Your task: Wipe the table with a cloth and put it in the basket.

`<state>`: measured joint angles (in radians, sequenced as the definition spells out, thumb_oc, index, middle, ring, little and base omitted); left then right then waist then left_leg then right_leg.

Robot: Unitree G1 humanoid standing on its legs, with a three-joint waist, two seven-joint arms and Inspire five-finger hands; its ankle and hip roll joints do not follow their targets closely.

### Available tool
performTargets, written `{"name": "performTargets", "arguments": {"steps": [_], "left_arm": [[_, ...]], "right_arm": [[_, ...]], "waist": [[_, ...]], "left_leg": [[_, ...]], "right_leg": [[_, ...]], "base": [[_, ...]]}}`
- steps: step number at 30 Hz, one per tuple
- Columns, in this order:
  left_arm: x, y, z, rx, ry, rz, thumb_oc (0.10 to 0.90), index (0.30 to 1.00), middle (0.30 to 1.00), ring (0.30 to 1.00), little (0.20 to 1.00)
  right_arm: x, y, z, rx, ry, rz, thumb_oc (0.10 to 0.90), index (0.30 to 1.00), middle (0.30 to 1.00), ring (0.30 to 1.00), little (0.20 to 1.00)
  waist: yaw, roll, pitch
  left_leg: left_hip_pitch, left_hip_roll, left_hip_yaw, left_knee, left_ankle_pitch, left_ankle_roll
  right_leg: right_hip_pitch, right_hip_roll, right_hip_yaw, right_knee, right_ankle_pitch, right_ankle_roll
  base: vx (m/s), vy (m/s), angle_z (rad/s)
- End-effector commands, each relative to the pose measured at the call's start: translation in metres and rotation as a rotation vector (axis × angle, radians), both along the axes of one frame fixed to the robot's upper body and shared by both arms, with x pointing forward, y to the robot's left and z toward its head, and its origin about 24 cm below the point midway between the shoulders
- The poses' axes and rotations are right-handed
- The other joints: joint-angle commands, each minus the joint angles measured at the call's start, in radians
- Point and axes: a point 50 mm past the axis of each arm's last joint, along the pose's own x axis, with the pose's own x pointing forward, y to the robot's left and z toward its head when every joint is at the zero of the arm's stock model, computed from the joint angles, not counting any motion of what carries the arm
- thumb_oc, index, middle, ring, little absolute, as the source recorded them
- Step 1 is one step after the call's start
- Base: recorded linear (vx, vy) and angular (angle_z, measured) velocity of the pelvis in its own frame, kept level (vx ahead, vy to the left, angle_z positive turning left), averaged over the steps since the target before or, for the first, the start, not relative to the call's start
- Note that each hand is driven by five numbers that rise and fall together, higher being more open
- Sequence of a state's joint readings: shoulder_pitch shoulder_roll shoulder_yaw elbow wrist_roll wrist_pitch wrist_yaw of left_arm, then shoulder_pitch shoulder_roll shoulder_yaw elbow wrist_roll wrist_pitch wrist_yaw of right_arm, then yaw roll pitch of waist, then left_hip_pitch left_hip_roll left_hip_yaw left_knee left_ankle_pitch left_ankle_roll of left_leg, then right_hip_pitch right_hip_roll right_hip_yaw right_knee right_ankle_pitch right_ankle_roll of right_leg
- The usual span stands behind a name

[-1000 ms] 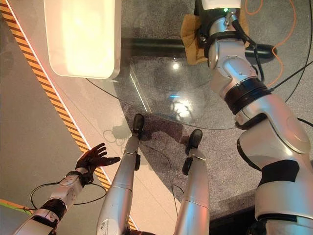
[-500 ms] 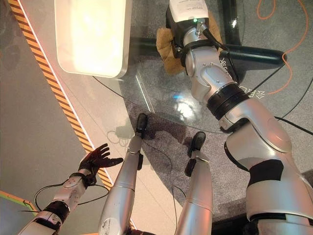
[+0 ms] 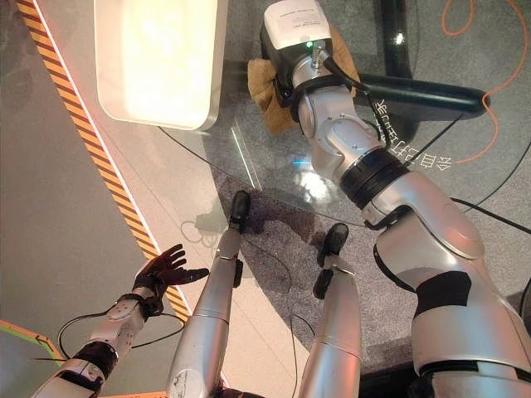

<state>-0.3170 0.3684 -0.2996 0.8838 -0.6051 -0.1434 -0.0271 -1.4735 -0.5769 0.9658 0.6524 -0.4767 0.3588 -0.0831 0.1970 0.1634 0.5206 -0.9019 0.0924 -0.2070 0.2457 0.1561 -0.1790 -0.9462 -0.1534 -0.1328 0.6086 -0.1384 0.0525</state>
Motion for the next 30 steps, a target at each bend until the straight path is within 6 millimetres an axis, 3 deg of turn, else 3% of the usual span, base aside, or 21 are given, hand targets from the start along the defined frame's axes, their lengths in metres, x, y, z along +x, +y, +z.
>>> {"name": "performTargets", "arguments": {"steps": [1,2,3,10,13,15,22,29,30], "left_arm": [[-0.014,0.024,-0.007,0.089,0.043,0.026,0.800,0.900,0.900,0.900,0.900],[-0.018,0.024,-0.010,0.089,0.056,0.024,0.800,0.900,0.900,0.900,0.900],[-0.014,0.025,-0.006,0.091,0.041,0.024,0.800,0.900,0.900,0.900,0.900],[-0.011,0.025,-0.004,0.088,0.034,0.031,0.800,0.900,0.900,0.900,0.900],[-0.011,0.026,-0.004,0.086,0.036,0.034,0.800,0.900,0.900,0.900,0.900],[-0.016,0.026,-0.007,0.085,0.050,0.032,0.800,0.900,0.900,0.900,0.900],[-0.013,0.030,-0.005,0.087,0.048,0.034,0.800,0.900,0.900,0.900,0.900],[-0.014,0.032,-0.004,0.098,0.049,0.030,0.800,0.900,0.900,0.900,0.900],[-0.014,0.032,-0.004,0.098,0.050,0.030,0.800,0.900,0.900,0.900,0.900]], "right_arm": [[-0.040,0.091,0.029,-0.019,-0.139,0.378,0.100,0.300,0.300,0.300,0.200],[-0.039,0.091,0.024,-0.019,-0.126,0.380,0.100,0.300,0.300,0.300,0.200],[-0.042,0.093,0.030,-0.023,-0.140,0.393,0.100,0.300,0.300,0.300,0.200],[-0.048,0.097,0.031,-0.042,-0.148,0.410,0.100,0.300,0.300,0.300,0.200],[-0.047,0.094,0.032,-0.032,-0.157,0.388,0.100,0.300,0.300,0.300,0.200],[-0.042,0.088,0.029,-0.007,-0.158,0.349,0.100,0.300,0.300,0.300,0.200],[-0.023,0.053,0.039,0.046,-0.226,0.167,0.100,0.300,0.300,0.300,0.200],[-0.004,-0.018,0.060,0.144,-0.339,-0.079,0.100,0.300,0.300,0.300,0.200],[-0.004,-0.020,0.060,0.147,-0.341,-0.082,0.100,0.300,0.300,0.300,0.200]], "waist": [[0.039,-0.045,-0.001],[0.038,-0.047,-0.001],[0.038,-0.046,-0.001],[0.035,-0.045,-0.001],[0.034,-0.044,-0.001],[0.032,-0.046,-0.001],[0.035,-0.047,-0.001],[0.043,-0.046,-0.001],[0.043,-0.046,-0.001]], "left_leg": [[-0.011,-0.180,0.077,0.012,-0.025,0.167],[0.017,-0.182,0.078,0.017,-0.058,0.165],[-0.010,-0.180,0.076,0.013,-0.025,0.168],[-0.008,-0.180,0.077,0.007,-0.022,0.168],[-0.008,-0.180,0.076,0.010,-0.023,0.168],[0.023,-0.182,0.077,0.013,-0.057,0.166],[0.022,-0.178,0.078,0.017,-0.061,0.163],[0.018,-0.177,0.073,0.021,-0.067,0.161],[0.018,-0.176,0.073,0.021,-0.067,0.161]], "right_leg": [[0.046,0.093,-0.073,-0.227,0.136,-0.025],[0.068,0.093,-0.060,-0.214,0.102,-0.018],[0.047,0.093,-0.073,-0.228,0.136,-0.025],[0.047,0.093,-0.069,-0.232,0.138,-0.022],[0.047,0.093,-0.066,-0.229,0.137,-0.022],[0.071,0.092,-0.053,-0.217,0.103,-0.016],[0.074,0.089,-0.056,-0.216,0.102,-0.014],[0.074,0.083,-0.065,-0.215,0.106,-0.012],[0.074,0.083,-0.065,-0.215,0.106,-0.012]], "base": [[0.06,-0.037,0.00],[-0.07,0.002,0.00],[0.00,0.000,0.00],[-0.01,0.002,0.00],[0.02,-0.003,0.00],[0.07,-0.013,0.02],[0.00,0.000,0.00],[0.00,-0.001,0.01],[0.00,-0.003,0.06]]}}
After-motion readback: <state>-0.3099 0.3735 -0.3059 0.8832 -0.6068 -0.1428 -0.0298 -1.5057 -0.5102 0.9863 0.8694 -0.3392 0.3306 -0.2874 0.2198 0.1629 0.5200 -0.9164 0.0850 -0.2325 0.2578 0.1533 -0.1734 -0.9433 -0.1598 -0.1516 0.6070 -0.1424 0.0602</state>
